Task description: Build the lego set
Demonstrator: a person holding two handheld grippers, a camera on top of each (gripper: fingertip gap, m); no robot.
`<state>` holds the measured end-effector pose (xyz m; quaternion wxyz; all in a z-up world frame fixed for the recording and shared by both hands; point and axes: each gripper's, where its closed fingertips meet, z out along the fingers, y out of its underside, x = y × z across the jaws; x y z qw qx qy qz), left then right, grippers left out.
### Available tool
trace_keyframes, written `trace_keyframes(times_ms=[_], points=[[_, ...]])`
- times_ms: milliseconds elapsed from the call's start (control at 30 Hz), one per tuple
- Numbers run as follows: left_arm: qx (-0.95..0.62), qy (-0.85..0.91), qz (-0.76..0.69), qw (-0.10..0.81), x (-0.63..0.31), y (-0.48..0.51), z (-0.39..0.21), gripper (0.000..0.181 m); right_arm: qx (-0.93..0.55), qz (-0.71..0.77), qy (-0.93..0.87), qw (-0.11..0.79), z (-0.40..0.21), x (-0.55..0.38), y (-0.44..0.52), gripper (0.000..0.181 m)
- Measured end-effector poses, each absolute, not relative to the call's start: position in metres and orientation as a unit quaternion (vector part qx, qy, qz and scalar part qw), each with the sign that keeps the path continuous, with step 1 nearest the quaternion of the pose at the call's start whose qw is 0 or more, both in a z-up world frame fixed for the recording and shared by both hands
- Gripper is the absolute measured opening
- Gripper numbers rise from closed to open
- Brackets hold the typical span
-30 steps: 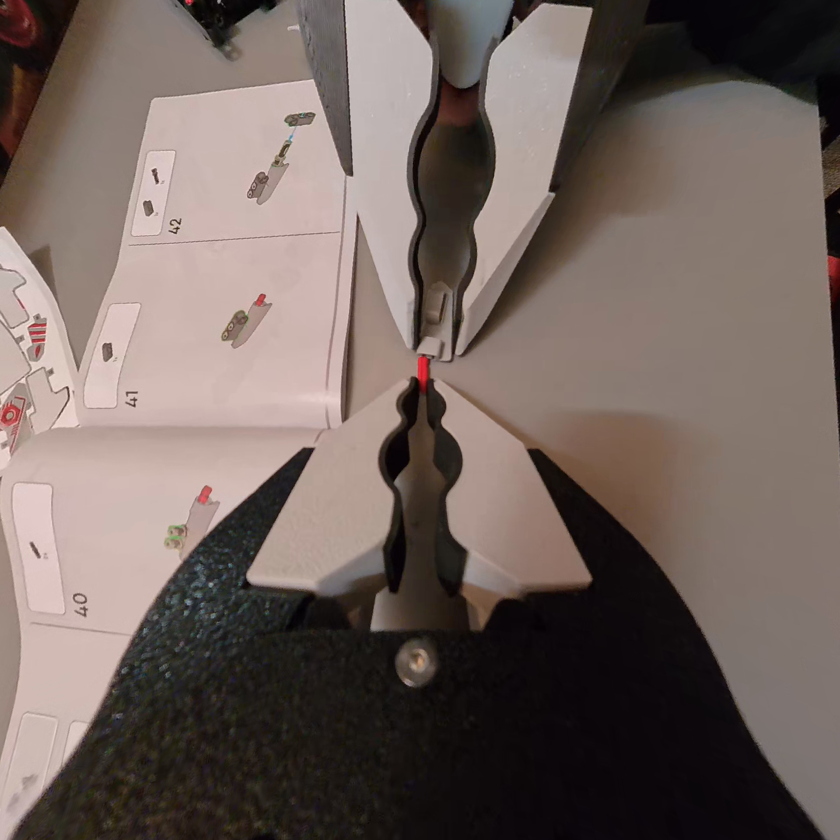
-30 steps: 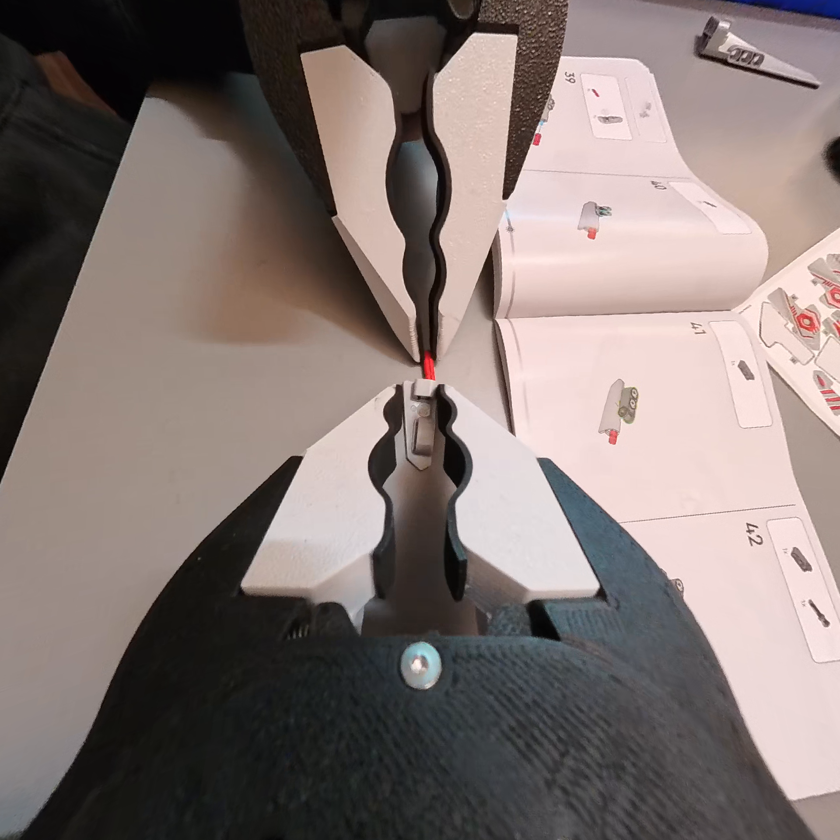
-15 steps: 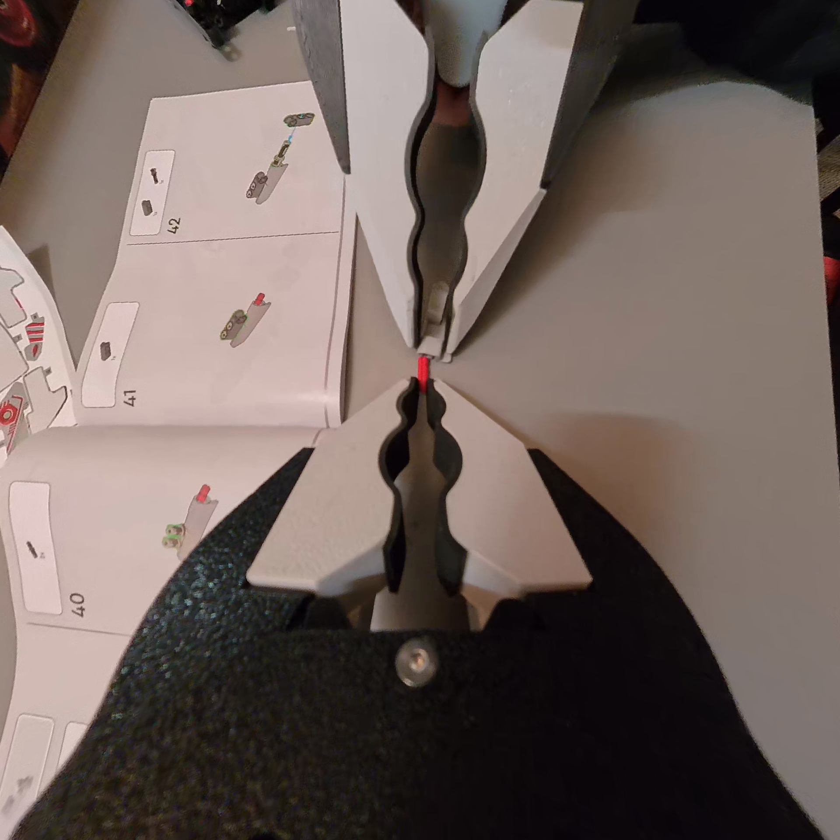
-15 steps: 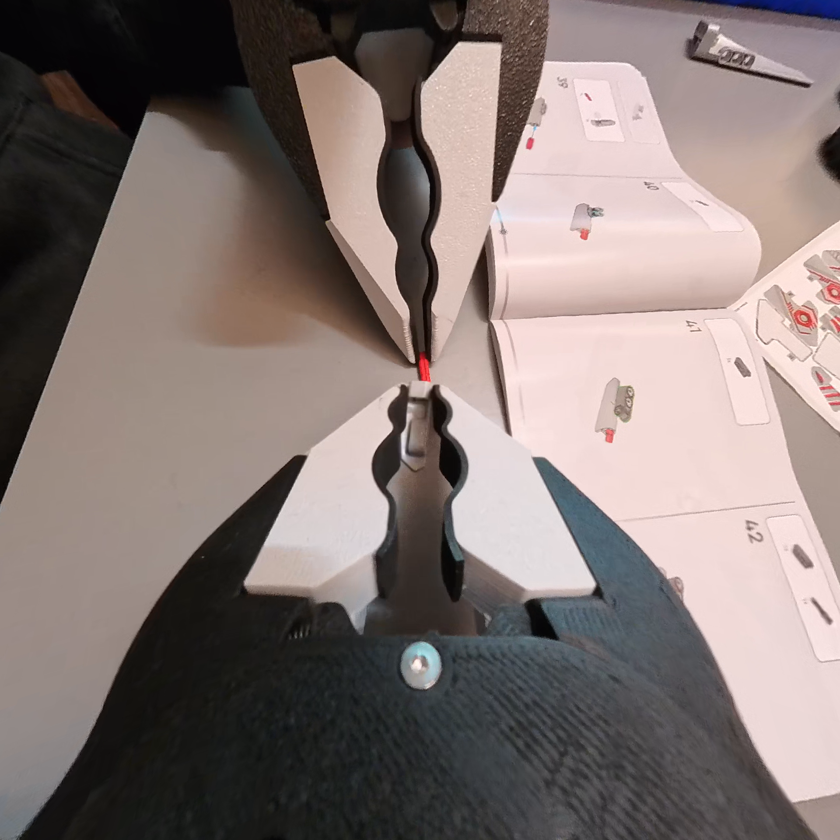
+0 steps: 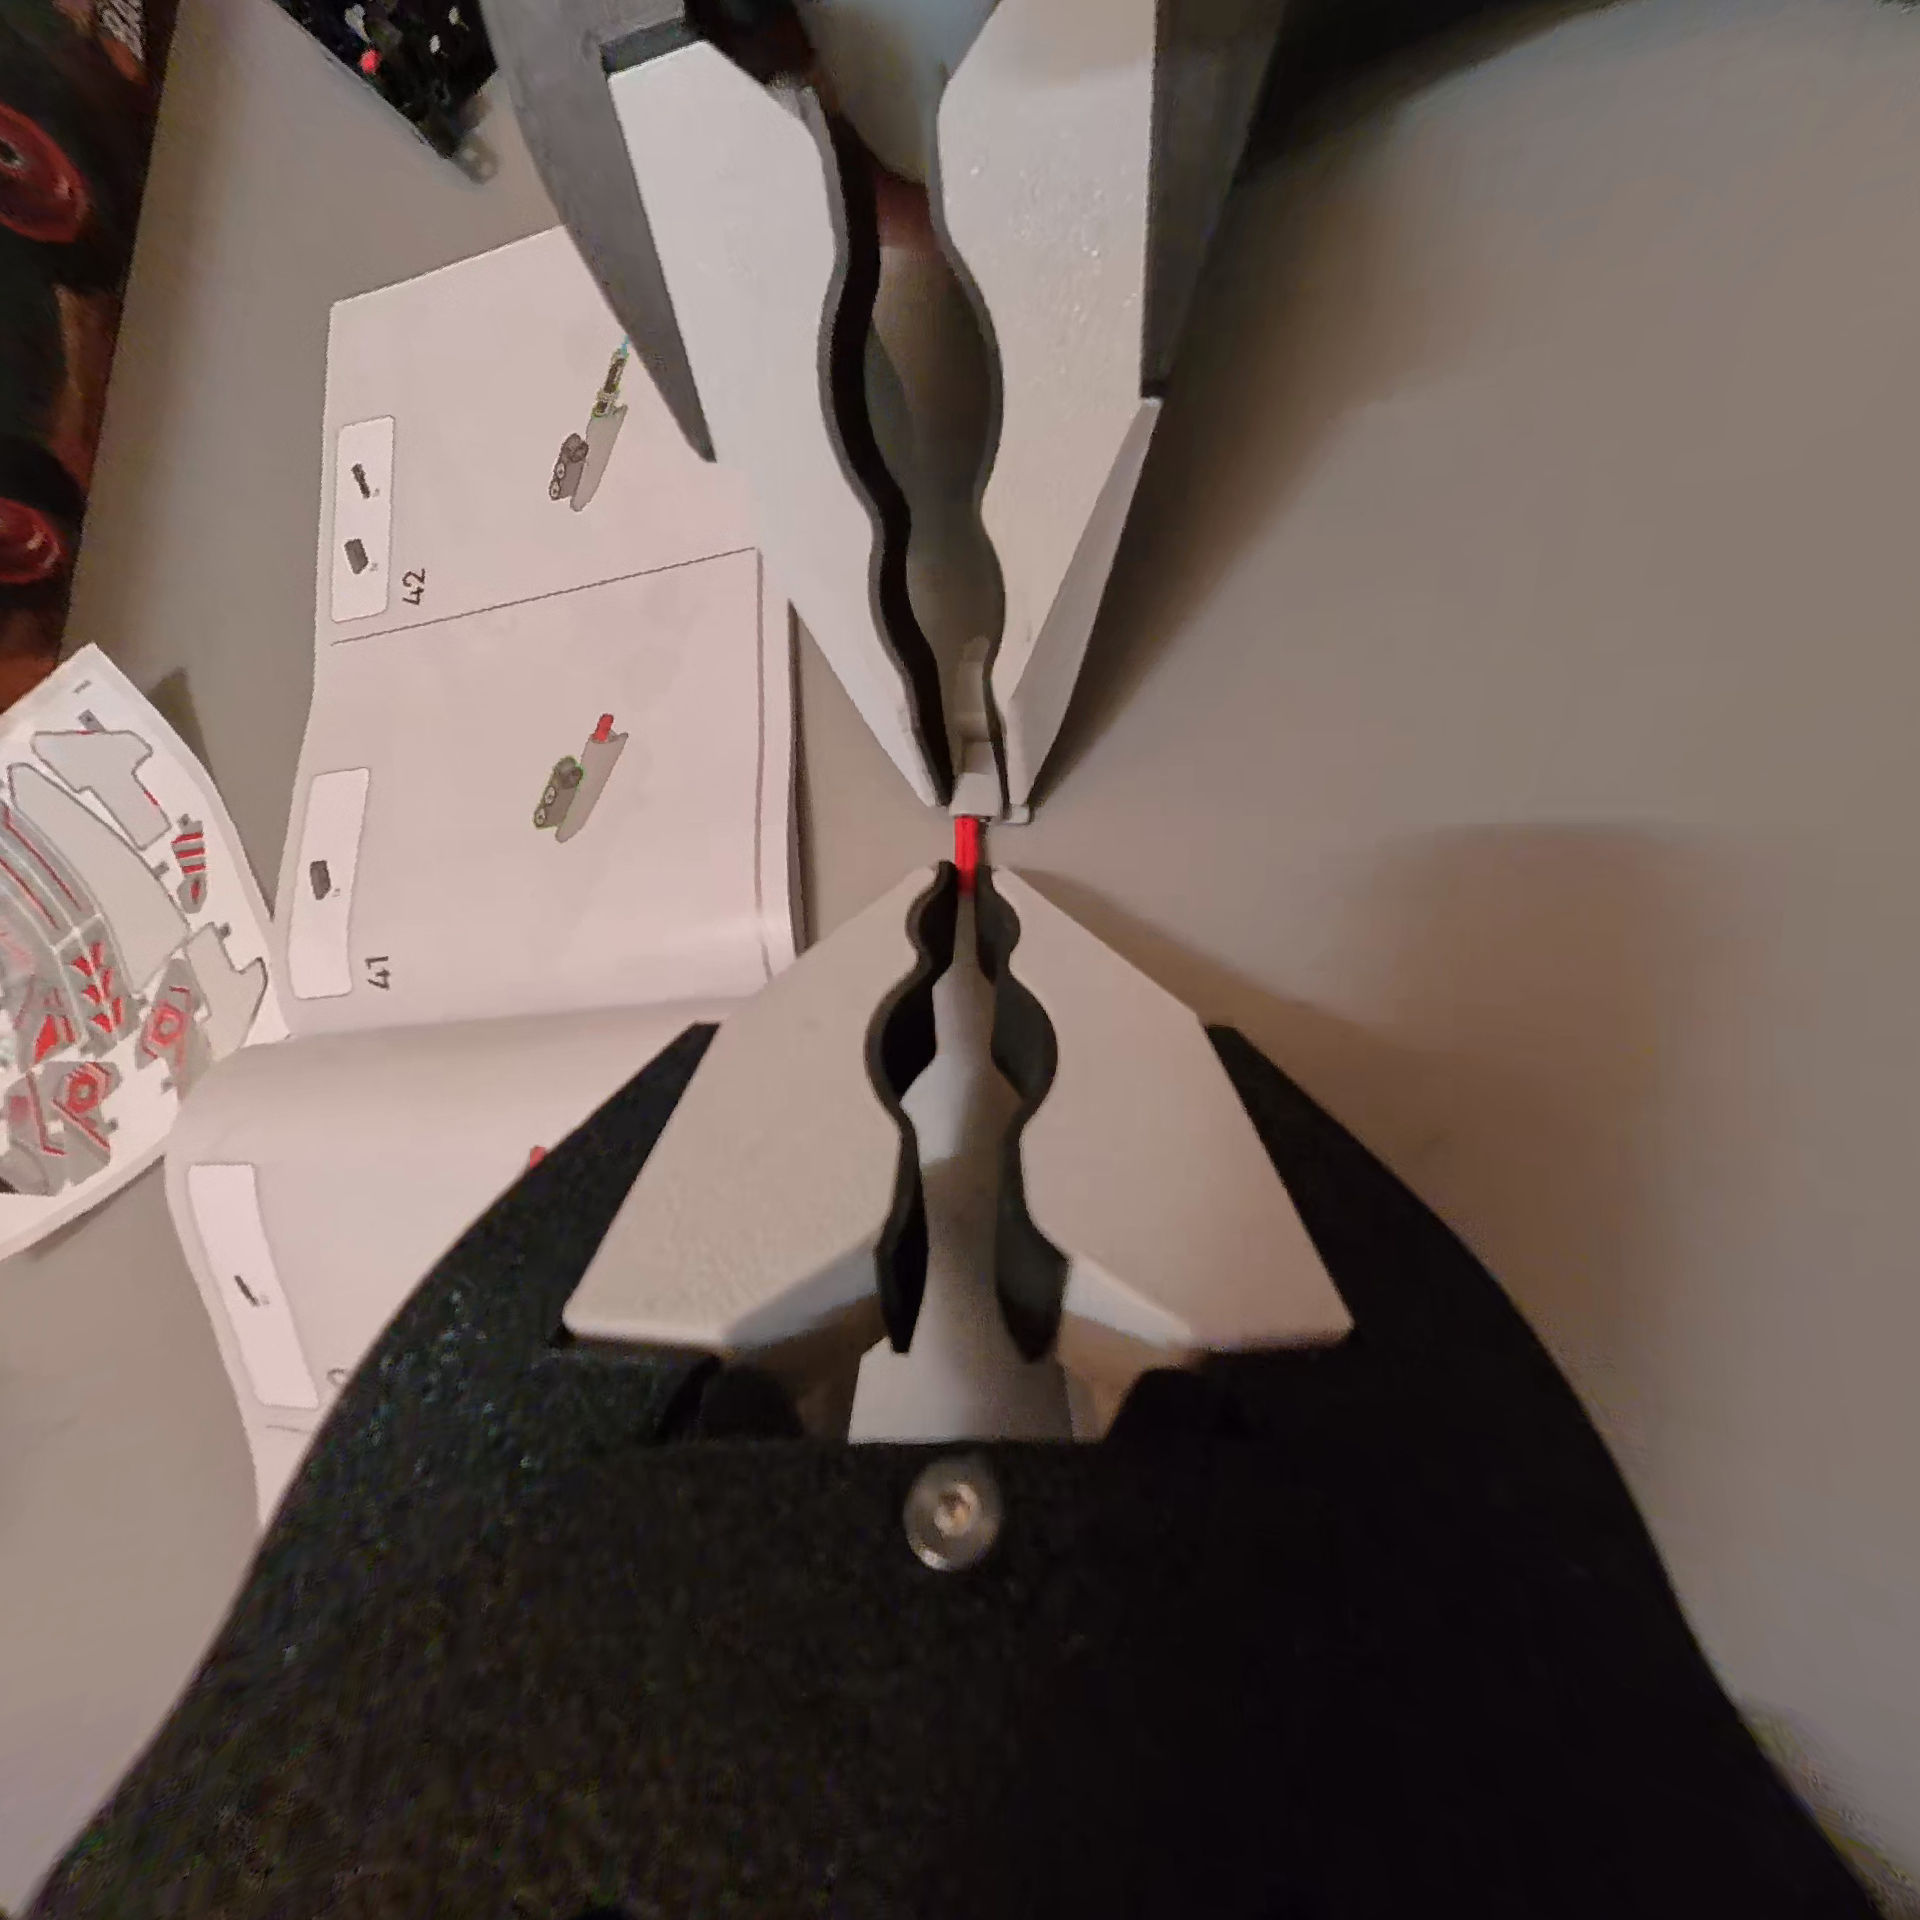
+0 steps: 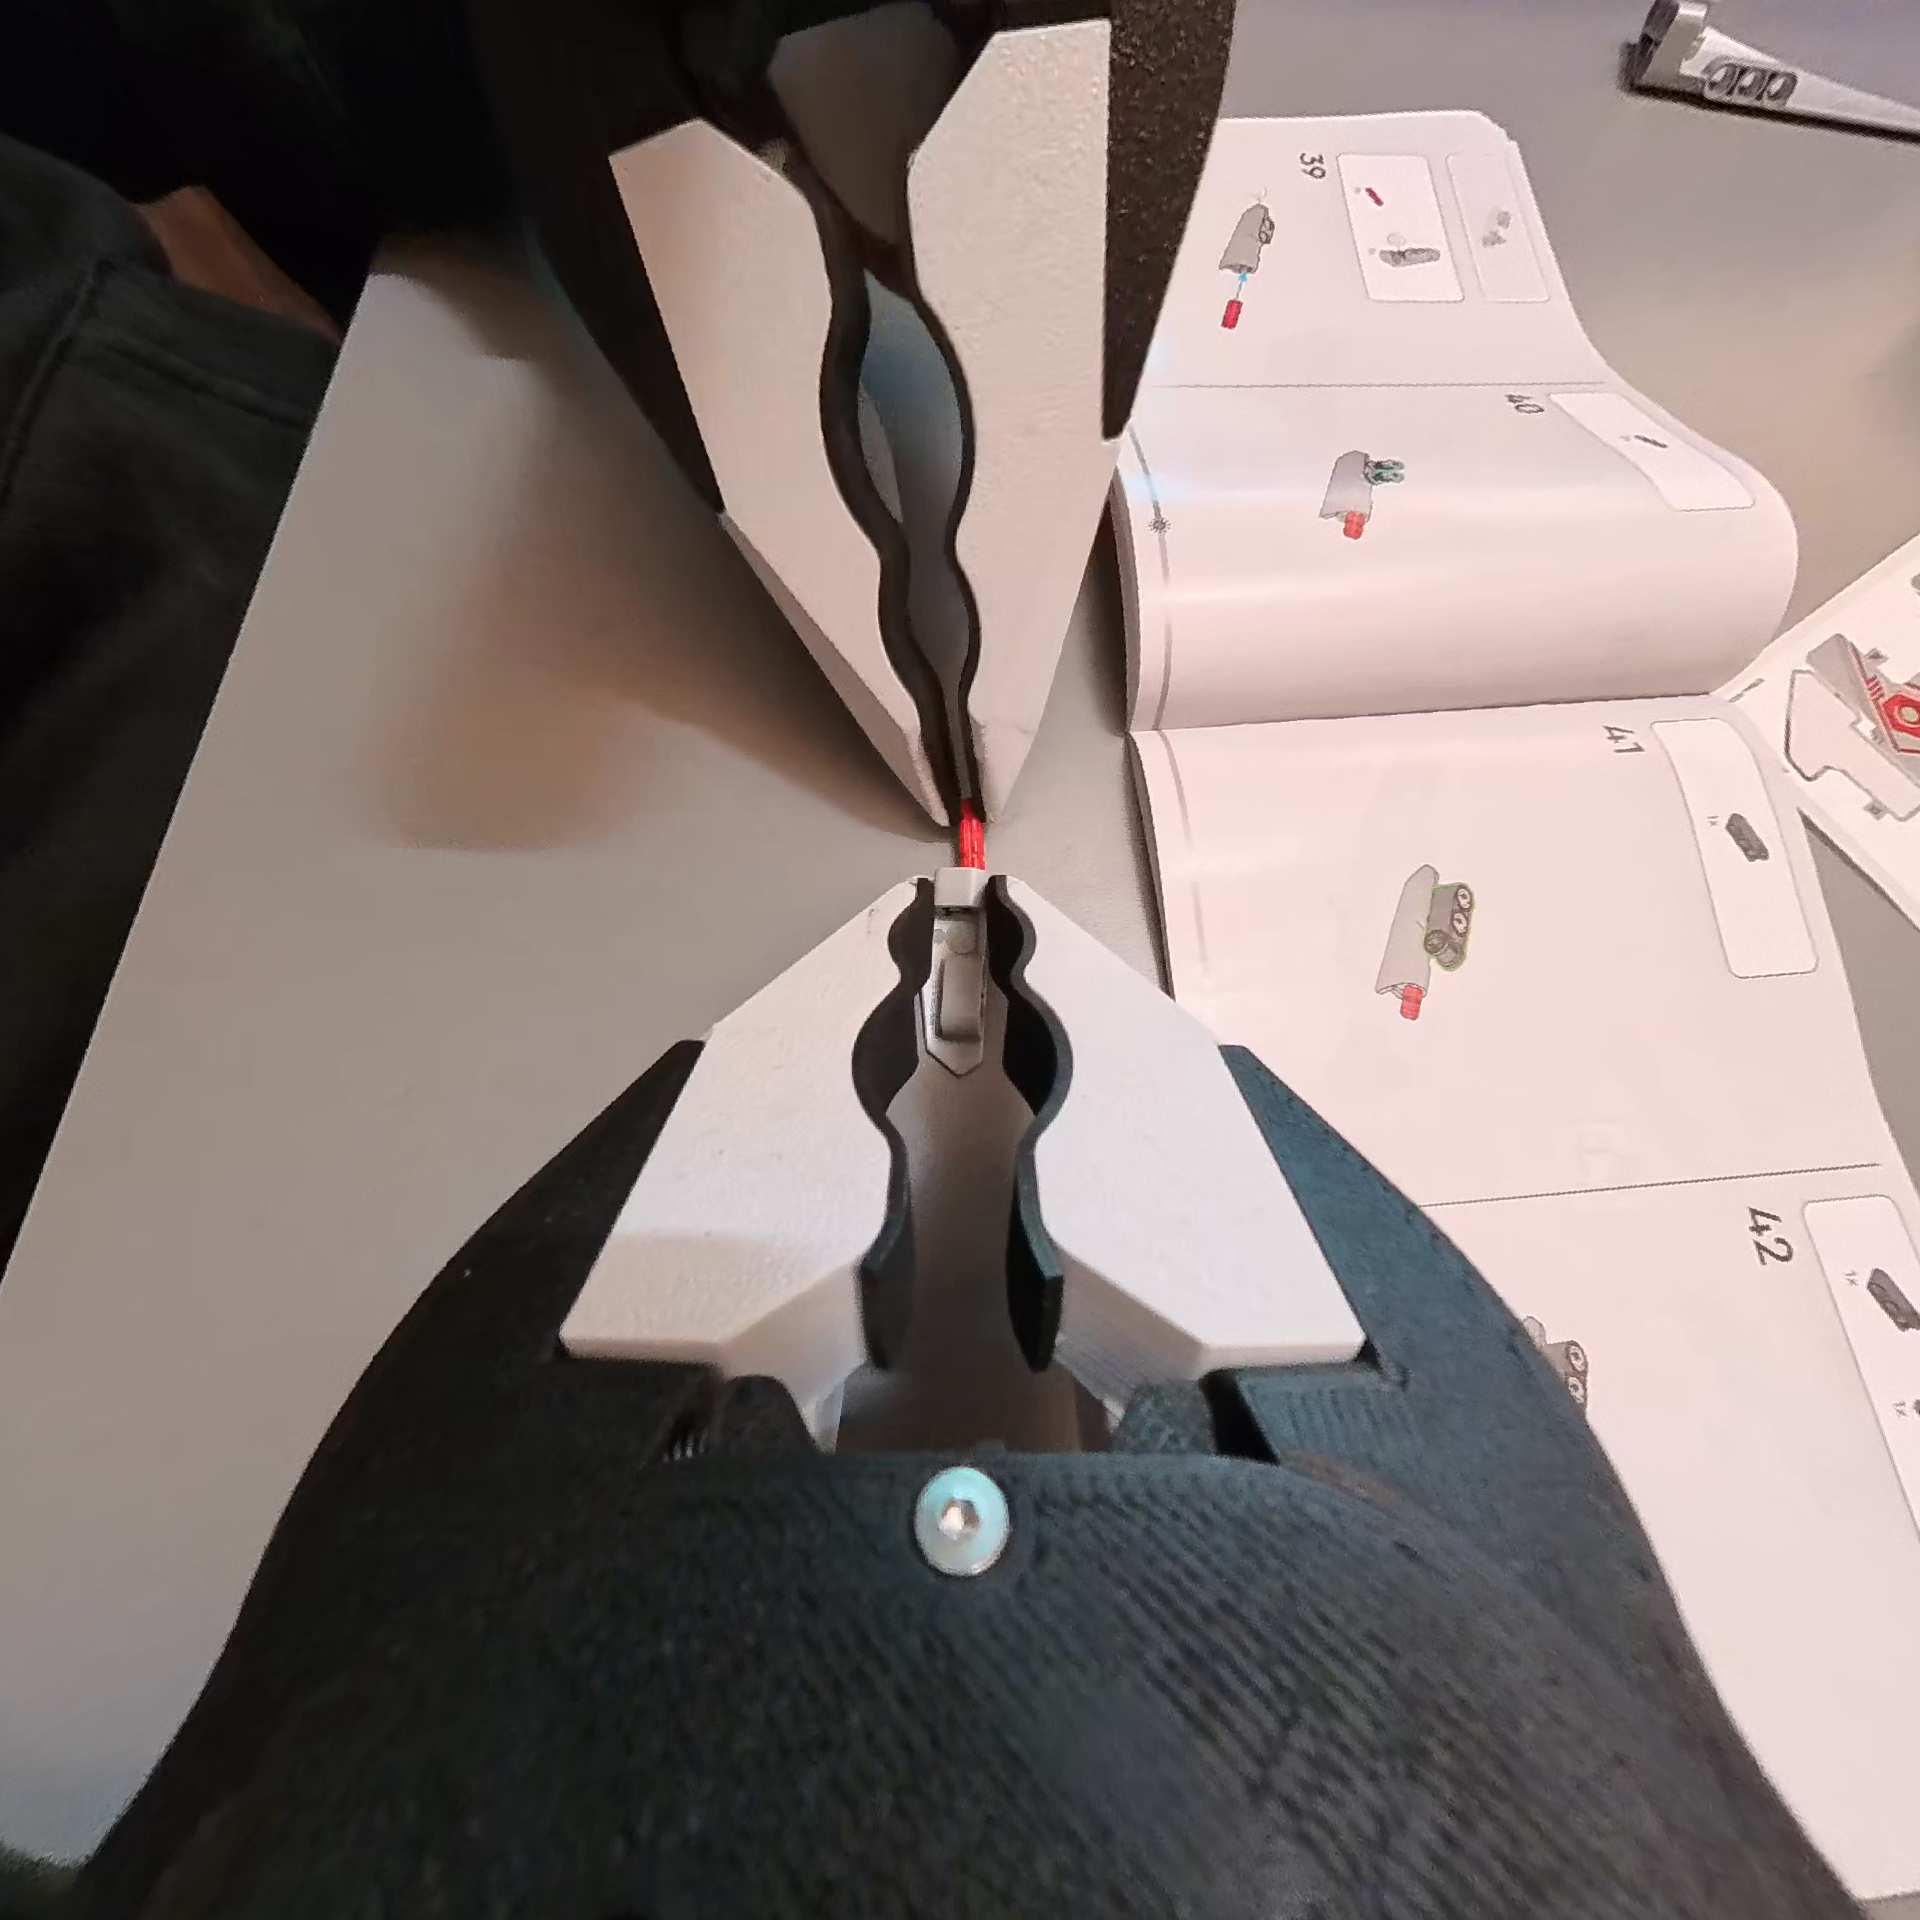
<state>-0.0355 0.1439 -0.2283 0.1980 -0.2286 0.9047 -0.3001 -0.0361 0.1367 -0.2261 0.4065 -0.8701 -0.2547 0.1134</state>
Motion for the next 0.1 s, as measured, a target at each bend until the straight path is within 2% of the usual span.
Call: trace_keyframes(times_ms=[33,100], points=[[-0.222,0.907,-0.294,0.201,-0.0353,0.1440,-0.2282,0.001,-0.870,0.116,-0.253,0.406,-0.2261,-0.0361,0.1367,0.009],[-0.216,0.910,-0.289,0.203,-0.0352,0.1435,-0.2263,0.001,-0.871,0.120,-0.251,0.404,-0.2262,-0.0362,0.1368,0.009]])
